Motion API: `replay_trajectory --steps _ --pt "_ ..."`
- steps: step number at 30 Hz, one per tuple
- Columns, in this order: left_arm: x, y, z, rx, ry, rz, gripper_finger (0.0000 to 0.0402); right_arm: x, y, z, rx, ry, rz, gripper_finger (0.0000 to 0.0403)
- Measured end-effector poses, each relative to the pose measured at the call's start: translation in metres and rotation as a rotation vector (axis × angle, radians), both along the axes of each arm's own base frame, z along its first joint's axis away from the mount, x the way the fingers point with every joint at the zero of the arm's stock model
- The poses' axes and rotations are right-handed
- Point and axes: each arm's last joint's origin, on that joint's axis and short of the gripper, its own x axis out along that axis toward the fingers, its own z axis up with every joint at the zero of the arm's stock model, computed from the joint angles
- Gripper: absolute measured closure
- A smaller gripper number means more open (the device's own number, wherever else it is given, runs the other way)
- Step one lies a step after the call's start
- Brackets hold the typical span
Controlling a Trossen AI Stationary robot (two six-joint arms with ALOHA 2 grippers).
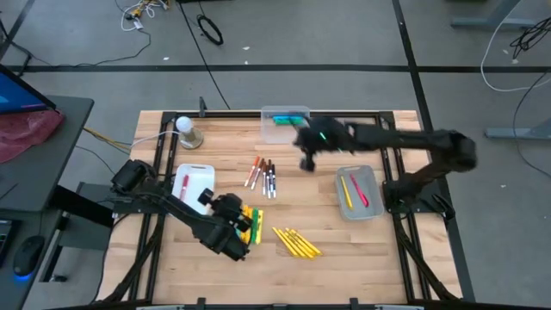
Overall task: Pick & Place Markers
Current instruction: Put the orange marker pen into the white bin
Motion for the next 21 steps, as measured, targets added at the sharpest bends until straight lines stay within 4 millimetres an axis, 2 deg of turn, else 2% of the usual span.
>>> replay_trajectory --steps 6,10,14,18,21 --pt "0.008 0.016 -0.003 -0.010 0.038 0.028 0.0311 -0.044 0.085 -0.036 0.135 -0.155 0.174 0.0397" --pt "0.026 0.039 -0.005 -0.013 0.103 -0.003 0.0302 -0.070 0.121 -0.073 0.239 -0.250 0.269 0.0401" --pt "0.050 0.068 -0.008 -0.035 0.191 -0.105 0.0299 -0.086 0.138 -0.098 0.325 -0.364 0.308 0.0400" --pt "0.070 0.106 -0.017 -0.124 0.196 -0.171 0.0298 -0.097 0.140 -0.112 0.370 -0.435 0.251 0.0397" --pt "0.073 0.135 -0.025 -0.194 0.171 -0.135 0.0298 -0.100 0.139 -0.116 0.383 -0.458 0.214 0.0398"
